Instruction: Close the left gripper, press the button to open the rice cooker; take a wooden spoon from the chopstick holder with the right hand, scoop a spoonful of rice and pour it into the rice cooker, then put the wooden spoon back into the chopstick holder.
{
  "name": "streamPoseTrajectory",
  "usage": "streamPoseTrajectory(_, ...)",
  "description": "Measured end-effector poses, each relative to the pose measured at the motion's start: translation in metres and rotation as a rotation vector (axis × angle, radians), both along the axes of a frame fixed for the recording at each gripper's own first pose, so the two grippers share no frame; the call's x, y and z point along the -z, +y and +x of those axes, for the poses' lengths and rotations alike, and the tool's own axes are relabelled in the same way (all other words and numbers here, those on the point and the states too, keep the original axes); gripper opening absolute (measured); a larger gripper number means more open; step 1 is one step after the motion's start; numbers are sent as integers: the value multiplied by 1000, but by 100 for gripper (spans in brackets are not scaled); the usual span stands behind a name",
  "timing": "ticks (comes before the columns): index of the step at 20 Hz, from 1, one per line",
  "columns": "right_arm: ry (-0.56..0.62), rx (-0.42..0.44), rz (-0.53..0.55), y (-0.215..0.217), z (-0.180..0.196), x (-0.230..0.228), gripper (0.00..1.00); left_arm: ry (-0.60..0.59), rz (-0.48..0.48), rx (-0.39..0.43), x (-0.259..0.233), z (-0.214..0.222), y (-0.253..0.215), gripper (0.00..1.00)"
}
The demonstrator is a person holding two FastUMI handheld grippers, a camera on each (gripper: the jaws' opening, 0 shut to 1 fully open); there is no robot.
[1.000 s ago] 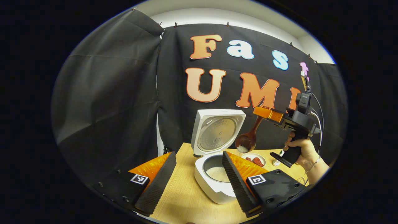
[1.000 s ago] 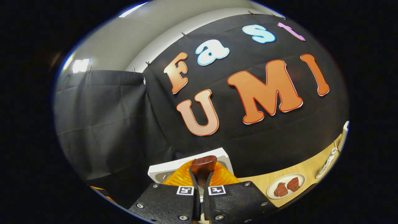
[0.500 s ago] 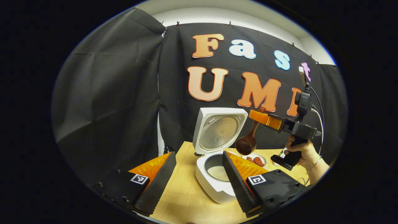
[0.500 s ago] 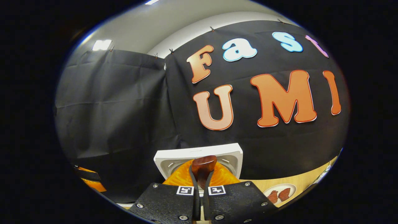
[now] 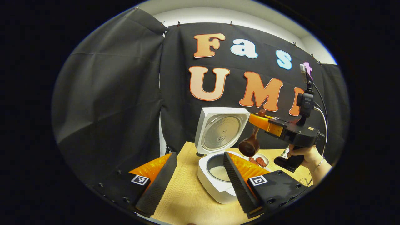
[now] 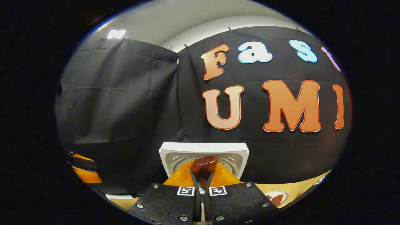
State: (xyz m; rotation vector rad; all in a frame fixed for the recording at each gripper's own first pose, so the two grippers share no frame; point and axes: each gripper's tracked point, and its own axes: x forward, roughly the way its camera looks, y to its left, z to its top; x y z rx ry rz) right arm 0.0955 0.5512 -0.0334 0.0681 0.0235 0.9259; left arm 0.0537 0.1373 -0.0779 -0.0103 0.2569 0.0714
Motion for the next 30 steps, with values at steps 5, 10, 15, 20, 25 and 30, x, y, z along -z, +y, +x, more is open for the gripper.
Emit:
streamPoseTrajectory(5, 23, 67, 43, -40, 6, -17, 3, -25, -9, -2, -8, -4, -4, 100)
streamPoseTrajectory(10, 35, 141, 84, -100, 11, -36, 3, -40, -7, 8, -14, -7, -13, 100)
streamPoseTrajectory(15, 53, 253, 100, -178, 15, -38, 3, -71, -3, 26, -29, -11, -28, 100)
streamPoseTrajectory(20, 89, 372, 106, -263, 15, -26, 3, -99, 4, 44, -42, -20, -43, 100)
streamPoseTrajectory(25, 128, 483, 128, -343, 8, 1, 3, -110, 0, 54, -49, -32, -59, 100)
streamPoseTrajectory(30, 178, 580, 127, -416, -12, 31, 3, -109, 6, 89, -50, -42, -84, 100)
